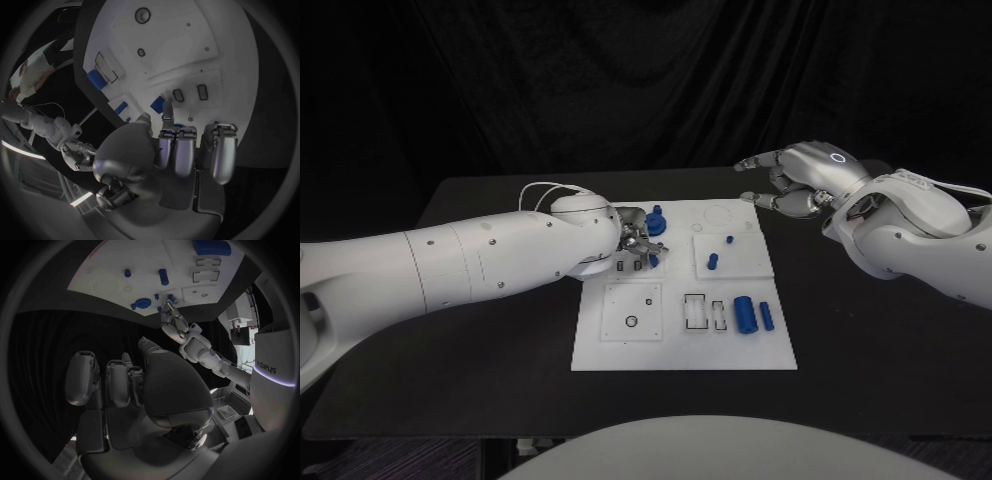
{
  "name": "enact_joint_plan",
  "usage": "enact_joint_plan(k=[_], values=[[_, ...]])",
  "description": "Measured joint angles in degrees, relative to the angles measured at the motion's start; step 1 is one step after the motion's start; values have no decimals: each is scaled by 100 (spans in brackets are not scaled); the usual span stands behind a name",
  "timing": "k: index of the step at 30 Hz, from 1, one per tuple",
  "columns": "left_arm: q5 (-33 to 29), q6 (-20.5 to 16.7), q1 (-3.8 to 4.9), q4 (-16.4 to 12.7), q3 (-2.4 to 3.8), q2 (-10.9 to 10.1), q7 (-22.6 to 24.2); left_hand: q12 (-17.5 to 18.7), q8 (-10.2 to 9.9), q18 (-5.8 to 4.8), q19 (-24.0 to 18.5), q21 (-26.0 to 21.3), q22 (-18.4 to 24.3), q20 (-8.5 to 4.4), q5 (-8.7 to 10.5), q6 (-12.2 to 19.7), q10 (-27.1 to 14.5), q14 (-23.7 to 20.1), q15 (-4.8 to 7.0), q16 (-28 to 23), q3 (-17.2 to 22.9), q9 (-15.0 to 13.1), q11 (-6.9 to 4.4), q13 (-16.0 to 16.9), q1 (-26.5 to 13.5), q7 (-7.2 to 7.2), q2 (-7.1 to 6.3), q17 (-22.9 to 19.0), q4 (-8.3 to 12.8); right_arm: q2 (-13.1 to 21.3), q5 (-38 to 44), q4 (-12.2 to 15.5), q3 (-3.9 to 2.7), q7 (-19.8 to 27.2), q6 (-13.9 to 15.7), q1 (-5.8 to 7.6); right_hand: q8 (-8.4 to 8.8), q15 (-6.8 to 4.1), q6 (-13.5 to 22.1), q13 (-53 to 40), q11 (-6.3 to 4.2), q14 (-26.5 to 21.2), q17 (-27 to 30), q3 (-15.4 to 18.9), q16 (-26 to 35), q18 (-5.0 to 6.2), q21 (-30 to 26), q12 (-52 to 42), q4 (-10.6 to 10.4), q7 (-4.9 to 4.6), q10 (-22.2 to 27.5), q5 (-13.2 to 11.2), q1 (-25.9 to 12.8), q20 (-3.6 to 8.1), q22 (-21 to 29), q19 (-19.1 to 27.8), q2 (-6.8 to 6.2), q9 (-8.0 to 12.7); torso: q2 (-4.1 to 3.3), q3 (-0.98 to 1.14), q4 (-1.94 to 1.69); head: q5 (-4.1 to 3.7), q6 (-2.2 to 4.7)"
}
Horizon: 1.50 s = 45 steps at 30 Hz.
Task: Assemble the parts on the task board
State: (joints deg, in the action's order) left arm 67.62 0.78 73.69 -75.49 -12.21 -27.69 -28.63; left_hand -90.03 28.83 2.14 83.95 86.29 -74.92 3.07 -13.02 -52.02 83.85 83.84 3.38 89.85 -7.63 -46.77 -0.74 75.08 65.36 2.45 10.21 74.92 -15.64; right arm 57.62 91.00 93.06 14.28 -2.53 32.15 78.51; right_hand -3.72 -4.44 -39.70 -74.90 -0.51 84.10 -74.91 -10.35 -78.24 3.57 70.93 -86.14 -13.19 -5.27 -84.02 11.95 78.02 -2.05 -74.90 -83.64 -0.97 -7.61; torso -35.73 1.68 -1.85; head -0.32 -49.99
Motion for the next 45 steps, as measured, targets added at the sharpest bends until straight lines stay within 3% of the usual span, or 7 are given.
enact_joint_plan(k=[17,30,45], values=[[1,53,-29,46,1,28,1,0,-189,1,21,-23,0,-21,-148,-125,18,21,20,0,158,-41,-18,1,159,-2,-52,0,95,-11,-1,-9,0,-18,-61,0,0,0,-113,0,0,0,0,0,35,0,-23,28,0,-10,0,0,0,0,0,0,0,-6,3,1,3,-13,0],[2,127,-39,68,1,36,-5,0,-392,0,1,-45,0,-42,-449,-183,8,0,41,0,349,-112,-48,1,304,-19,-150,0,222,-21,-2,-19,0,-17,-118,0,0,0,-133,0,0,0,0,0,35,0,-44,28,0,9,0,25,0,0,-4,0,0,-5,-2,1,7,-2,0],[3,214,-47,69,2,26,-10,0,-509,0,0,-45,1,-42,-513,-183,19,21,62,0,531,-146,-59,-3,407,-19,-181,-1,293,-44,-2,-35,0,-17,-147,0,0,0,-133,0,0,0,0,-16,60,0,-71,51,16,9,0,25,0,0,-3,0,0,-2,-2,-2,6,3,0]])
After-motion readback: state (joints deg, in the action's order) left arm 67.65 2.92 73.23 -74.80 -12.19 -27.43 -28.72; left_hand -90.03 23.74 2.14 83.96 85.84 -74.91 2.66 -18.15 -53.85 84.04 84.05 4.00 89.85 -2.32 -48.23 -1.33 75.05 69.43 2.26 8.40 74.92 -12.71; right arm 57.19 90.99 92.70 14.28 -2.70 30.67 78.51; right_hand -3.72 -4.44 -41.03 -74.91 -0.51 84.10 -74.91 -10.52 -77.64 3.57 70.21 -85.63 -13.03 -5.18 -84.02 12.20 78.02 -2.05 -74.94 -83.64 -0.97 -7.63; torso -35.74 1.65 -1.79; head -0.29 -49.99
